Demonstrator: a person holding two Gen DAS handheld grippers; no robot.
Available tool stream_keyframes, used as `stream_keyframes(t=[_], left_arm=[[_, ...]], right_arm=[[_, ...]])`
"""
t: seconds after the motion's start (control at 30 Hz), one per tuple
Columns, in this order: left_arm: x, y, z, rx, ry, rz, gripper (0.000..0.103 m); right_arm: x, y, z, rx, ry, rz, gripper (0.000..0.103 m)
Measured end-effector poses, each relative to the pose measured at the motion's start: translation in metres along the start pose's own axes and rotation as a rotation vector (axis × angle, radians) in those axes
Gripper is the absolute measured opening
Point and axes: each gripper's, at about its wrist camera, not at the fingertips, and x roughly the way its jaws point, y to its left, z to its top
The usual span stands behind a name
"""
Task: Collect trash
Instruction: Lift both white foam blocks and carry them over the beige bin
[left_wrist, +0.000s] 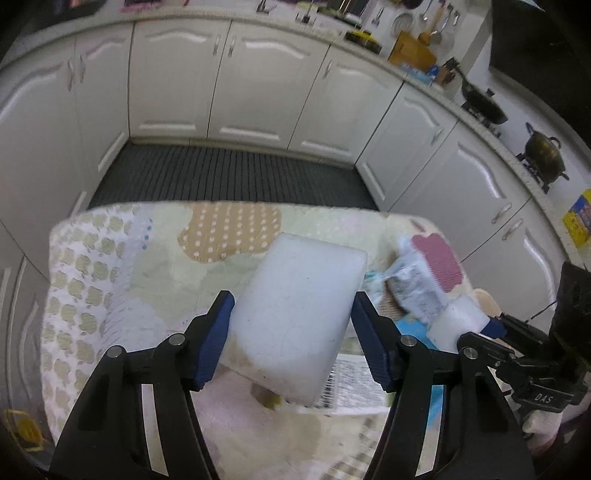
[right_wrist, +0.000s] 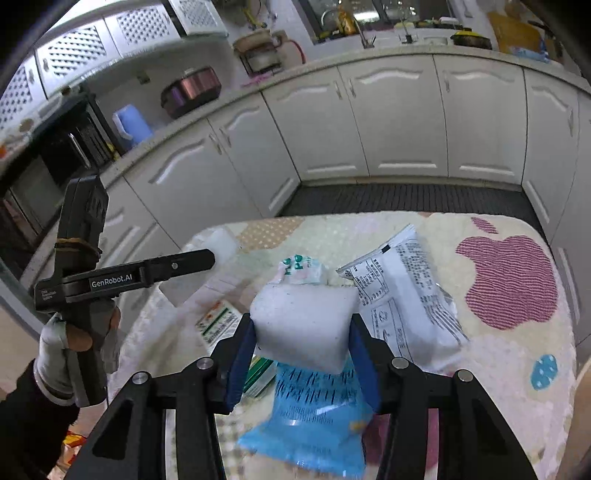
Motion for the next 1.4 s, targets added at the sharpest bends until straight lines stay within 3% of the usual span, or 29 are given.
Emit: stream_keyframes(t=[0.2,0.47,0.83,1.4], left_arm=[[-0.025,-0.040,-0.012,0.061,-0.055,-0.003,0.064],[-0.025,-0.103,-0.035,0.151,-0.093,-0.003,0.064],[-0.008,-0.175,-0.061,0.264,-0.069,-0.015,0.064],[0.010,-0.261,-0.080,0.366,-0.037,-0.102,0.064]], right_arm=[[-0.033,-0.006,-0.016,0.015,-0.029,-0.011,0.048],[-0.069,-0.026,-0.036,0.038,-0.045,-0.063,0.048],[-0.111,-0.066,-0.068,0.128,-0.075,-0.135,0.049],[-0.167,-0.122,-0.109,0.253,-0.126,-0.230,0.049]])
